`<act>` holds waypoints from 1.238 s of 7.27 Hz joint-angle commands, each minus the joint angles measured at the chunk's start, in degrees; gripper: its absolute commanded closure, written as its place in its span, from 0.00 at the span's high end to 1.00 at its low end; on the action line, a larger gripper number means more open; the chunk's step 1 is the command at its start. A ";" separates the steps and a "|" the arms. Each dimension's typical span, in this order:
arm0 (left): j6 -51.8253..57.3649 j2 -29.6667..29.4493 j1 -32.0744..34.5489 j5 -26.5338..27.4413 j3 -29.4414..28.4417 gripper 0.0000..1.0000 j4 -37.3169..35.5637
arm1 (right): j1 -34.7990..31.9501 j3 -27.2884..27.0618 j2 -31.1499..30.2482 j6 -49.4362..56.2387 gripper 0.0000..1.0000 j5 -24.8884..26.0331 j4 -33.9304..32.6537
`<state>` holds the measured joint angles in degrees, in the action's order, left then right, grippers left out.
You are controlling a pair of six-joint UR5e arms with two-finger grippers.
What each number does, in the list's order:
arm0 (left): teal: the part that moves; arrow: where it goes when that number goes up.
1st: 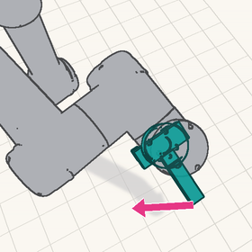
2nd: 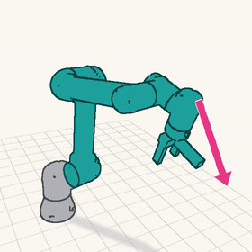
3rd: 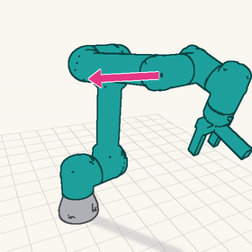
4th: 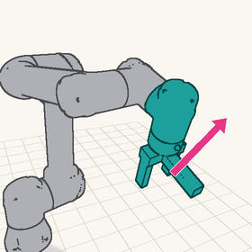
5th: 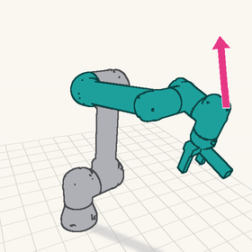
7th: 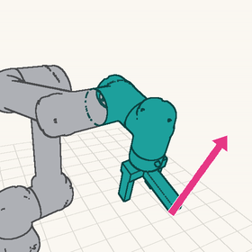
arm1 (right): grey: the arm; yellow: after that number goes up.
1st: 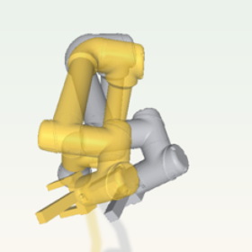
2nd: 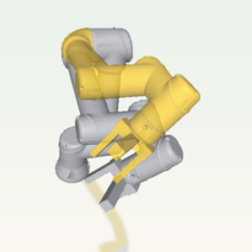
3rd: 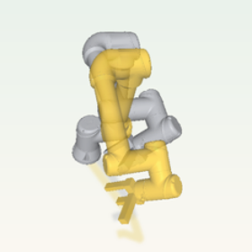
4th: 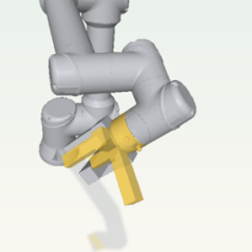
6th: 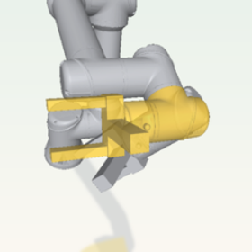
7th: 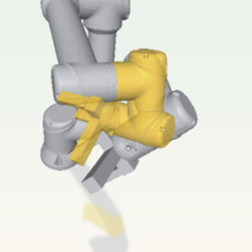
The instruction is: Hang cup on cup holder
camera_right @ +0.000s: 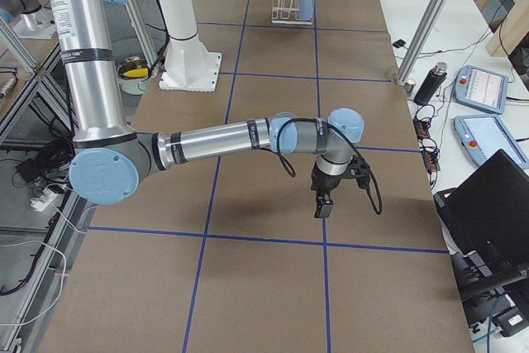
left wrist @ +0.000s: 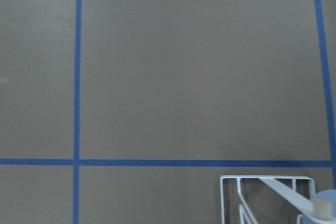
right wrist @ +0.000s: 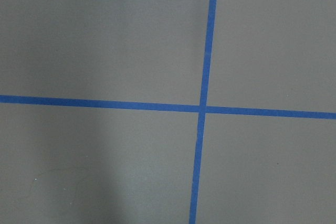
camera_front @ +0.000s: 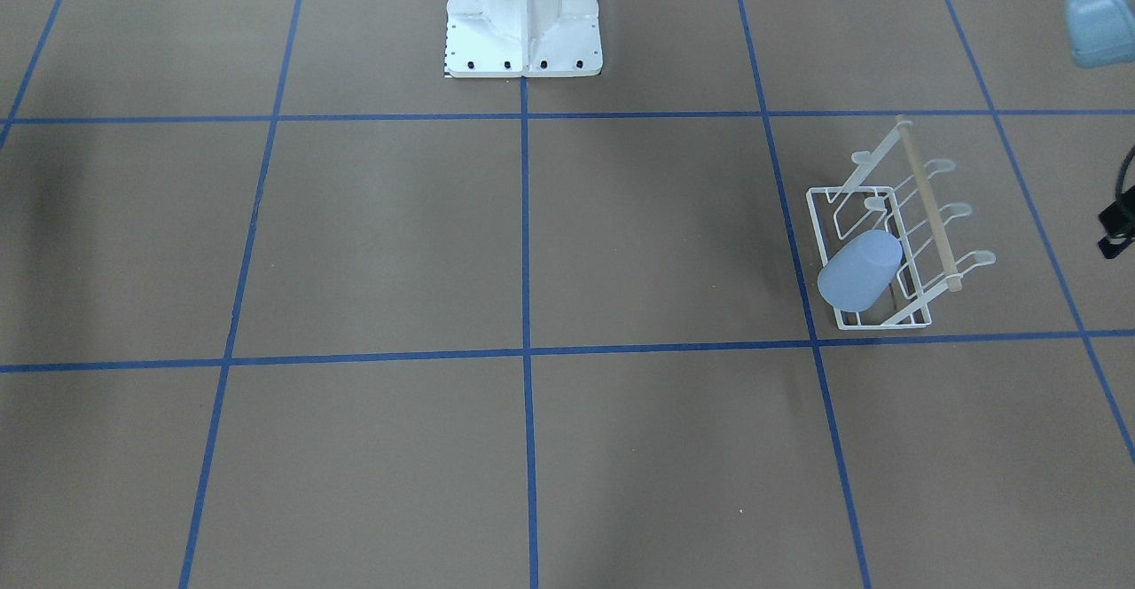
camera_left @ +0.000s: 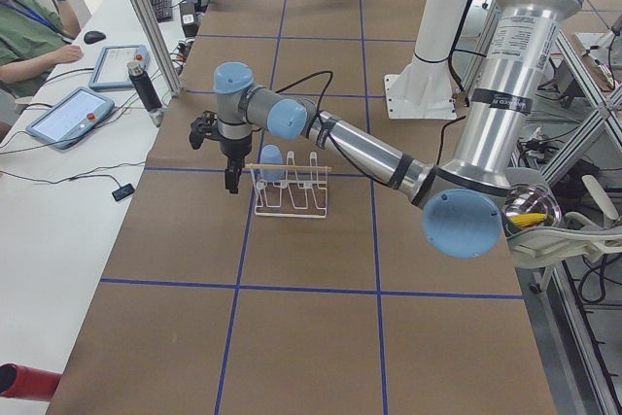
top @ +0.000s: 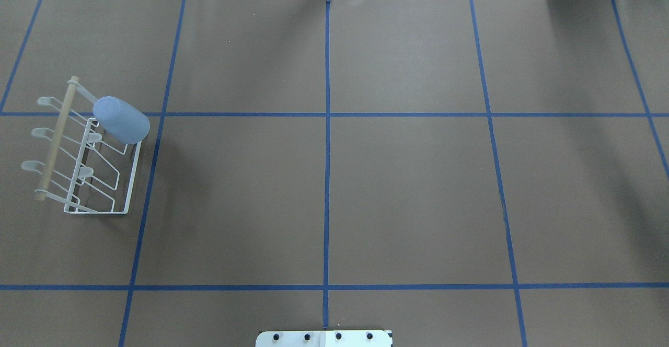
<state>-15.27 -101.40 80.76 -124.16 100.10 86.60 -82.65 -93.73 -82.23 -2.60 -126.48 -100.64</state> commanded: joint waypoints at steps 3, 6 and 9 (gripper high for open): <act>15.98 5.41 9.24 -4.51 -6.75 0.99 0.84 | -1.89 -0.14 -2.40 -0.39 1.00 -1.30 1.50; 15.89 7.09 9.06 -4.60 -11.67 0.99 1.89 | -4.45 0.12 -4.25 -0.21 1.00 -7.47 1.50; 15.53 7.63 9.06 -7.04 -12.03 0.99 1.99 | -5.24 -0.23 -4.34 -0.04 1.00 -7.56 1.50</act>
<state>0.33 -93.93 89.85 -129.59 88.34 88.60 -87.60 -93.77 -86.47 -2.74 -133.97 -99.14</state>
